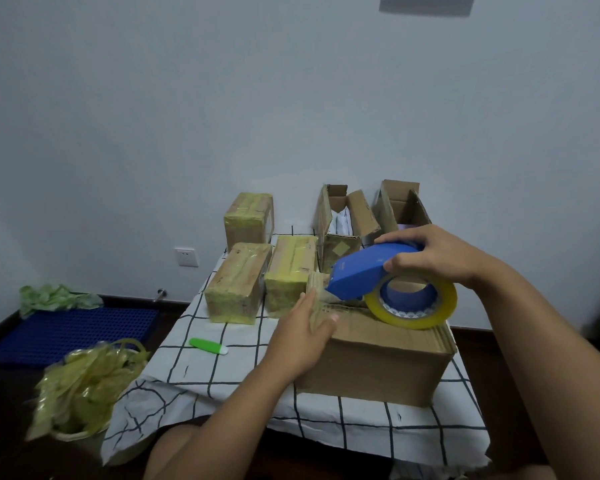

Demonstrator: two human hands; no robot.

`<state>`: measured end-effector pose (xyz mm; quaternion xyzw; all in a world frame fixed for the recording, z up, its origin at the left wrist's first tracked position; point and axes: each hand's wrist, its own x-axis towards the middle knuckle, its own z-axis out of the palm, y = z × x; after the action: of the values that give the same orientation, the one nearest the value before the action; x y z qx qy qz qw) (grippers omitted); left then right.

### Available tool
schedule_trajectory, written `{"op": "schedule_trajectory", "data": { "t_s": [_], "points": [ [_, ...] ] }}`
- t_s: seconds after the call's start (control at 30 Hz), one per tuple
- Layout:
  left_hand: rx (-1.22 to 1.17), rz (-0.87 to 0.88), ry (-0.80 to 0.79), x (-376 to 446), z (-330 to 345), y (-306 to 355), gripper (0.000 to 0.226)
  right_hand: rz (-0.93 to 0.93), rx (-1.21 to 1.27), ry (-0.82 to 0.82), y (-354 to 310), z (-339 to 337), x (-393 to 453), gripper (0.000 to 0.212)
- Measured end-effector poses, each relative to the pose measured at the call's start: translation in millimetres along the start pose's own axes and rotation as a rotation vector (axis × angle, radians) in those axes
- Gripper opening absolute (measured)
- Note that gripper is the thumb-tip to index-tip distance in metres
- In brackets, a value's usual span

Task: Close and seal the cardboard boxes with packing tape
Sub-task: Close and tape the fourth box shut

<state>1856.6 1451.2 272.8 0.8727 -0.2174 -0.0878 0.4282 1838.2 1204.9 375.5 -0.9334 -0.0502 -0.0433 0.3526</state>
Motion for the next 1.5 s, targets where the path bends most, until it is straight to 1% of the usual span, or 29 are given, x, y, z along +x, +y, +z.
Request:
{"op": "schedule_trajectory", "data": {
  "t_s": [0.03,0.1,0.23,0.33,0.4,0.47,0.57,0.6,0.67,0.73,0.8,0.87,0.97,1.1,1.2,1.33,1.4,1.43,1.5],
  "points": [
    [0.004,-0.01,0.016,2,0,-2,0.072,0.0,0.003,0.004,1,1,0,0.051],
    [0.047,-0.009,-0.006,4,0,-4,0.07,-0.001,0.005,0.01,2,2,-1,0.051],
    [0.157,-0.024,-0.035,6,2,-8,0.079,0.001,0.003,0.014,4,2,-3,0.052],
    [0.22,-0.085,-0.051,6,3,-10,0.081,0.005,0.018,-0.018,5,-1,-3,0.054],
    [0.251,-0.086,-0.059,5,2,-7,0.081,0.01,0.024,-0.044,5,-3,-2,0.057],
    [0.301,-0.016,-0.028,6,0,-3,0.082,0.015,0.023,-0.058,5,-5,-2,0.062],
    [0.319,0.175,0.023,12,0,5,0.083,0.011,0.021,-0.056,6,-5,-2,0.065],
    [0.311,0.206,0.018,15,1,7,0.084,0.011,0.02,-0.051,6,-5,-2,0.065],
    [0.323,0.207,0.008,21,2,5,0.088,0.003,0.013,-0.041,6,-3,-1,0.065],
    [0.363,0.194,0.021,24,2,2,0.09,-0.009,0.013,-0.035,8,-4,-1,0.062],
    [0.401,0.176,0.025,24,1,1,0.091,-0.012,0.033,-0.042,9,-9,-3,0.053],
    [0.435,0.155,0.007,23,0,2,0.092,-0.025,0.041,-0.056,11,-15,-7,0.043],
    [0.503,0.13,-0.023,21,-1,5,0.093,-0.033,0.026,-0.059,14,-26,-17,0.035],
    [0.551,0.118,-0.03,19,0,6,0.091,0.004,-0.003,-0.046,19,-43,-34,0.033],
    [0.596,0.163,-0.02,20,1,5,0.083,0.016,-0.04,-0.017,20,-40,-36,0.033],
    [0.674,0.252,0.066,17,4,4,0.071,0.04,-0.058,-0.003,15,-36,-33,0.039],
    [0.729,0.295,0.114,15,8,7,0.068,0.046,-0.058,-0.005,15,-36,-33,0.047],
    [0.759,0.301,0.11,13,10,8,0.07,0.05,-0.057,-0.002,16,-36,-32,0.046],
    [0.795,0.29,0.058,10,14,10,0.085,0.046,-0.055,0.0,15,-35,-32,0.037]
  ]
}}
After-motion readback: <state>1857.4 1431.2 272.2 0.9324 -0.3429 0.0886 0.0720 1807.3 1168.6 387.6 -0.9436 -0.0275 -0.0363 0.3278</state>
